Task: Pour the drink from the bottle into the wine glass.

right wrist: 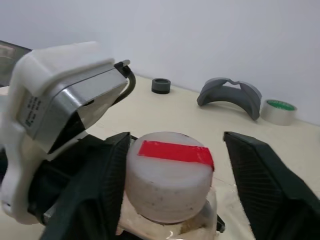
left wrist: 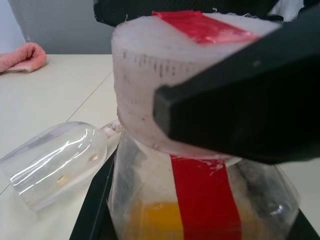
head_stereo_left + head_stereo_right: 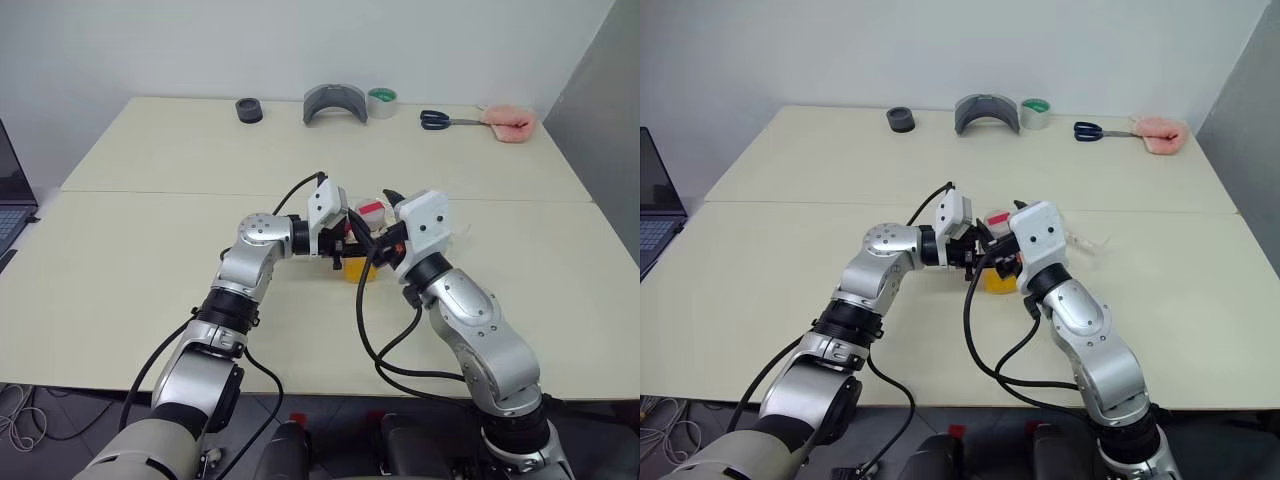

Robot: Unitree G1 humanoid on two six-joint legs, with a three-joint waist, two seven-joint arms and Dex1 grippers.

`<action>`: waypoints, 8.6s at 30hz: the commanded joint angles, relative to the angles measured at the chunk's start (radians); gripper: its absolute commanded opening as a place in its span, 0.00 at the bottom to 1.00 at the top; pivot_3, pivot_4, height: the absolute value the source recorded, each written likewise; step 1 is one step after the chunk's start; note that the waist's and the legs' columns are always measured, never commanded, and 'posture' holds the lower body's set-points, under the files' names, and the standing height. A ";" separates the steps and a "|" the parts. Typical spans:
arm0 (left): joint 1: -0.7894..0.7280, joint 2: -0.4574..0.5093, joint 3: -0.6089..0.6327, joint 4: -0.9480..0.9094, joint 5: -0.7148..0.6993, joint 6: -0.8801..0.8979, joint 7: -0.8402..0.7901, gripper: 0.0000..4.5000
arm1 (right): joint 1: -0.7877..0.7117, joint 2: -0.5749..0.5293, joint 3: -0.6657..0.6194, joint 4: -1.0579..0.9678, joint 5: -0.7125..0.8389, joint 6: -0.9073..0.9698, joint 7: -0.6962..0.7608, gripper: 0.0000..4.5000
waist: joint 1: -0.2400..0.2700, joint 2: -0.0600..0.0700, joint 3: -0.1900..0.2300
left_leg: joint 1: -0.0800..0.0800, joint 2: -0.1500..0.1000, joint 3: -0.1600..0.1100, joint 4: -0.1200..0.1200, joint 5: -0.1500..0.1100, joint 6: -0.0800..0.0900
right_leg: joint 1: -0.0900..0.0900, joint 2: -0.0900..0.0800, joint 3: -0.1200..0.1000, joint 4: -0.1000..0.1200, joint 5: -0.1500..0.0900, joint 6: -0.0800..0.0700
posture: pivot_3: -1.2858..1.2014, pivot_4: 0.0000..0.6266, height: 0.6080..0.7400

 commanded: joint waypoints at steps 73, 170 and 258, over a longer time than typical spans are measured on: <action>-0.038 0.034 0.005 -0.050 -0.059 0.009 -0.139 0.38 | -0.114 -0.344 -0.272 0.031 0.264 -0.043 0.359 1.00 | -0.009 0.000 0.000 | 0.000 0.000 0.000 0.001 0.000 0.000 | 0.000 0.000 0.000 0.001 0.001 0.000 | 0.52 0.24 1.00; -0.045 0.024 0.015 -0.075 -0.063 0.029 -0.135 0.38 | -0.232 -0.385 -0.307 0.042 0.583 0.166 0.413 1.00 | -0.008 0.000 0.000 | 0.000 0.000 0.001 0.001 0.000 0.000 | 0.000 0.000 0.000 0.001 0.001 -0.001 | 0.52 0.24 1.00; 0.007 0.044 0.040 -0.135 -0.069 0.063 -0.084 0.38 | 0.397 -0.356 -0.551 0.290 0.205 -0.098 0.212 1.00 | -0.009 0.001 0.000 | 0.007 0.000 0.008 -0.001 0.000 0.001 | 0.002 0.001 0.008 0.005 0.000 0.000 | 0.52 0.24 1.00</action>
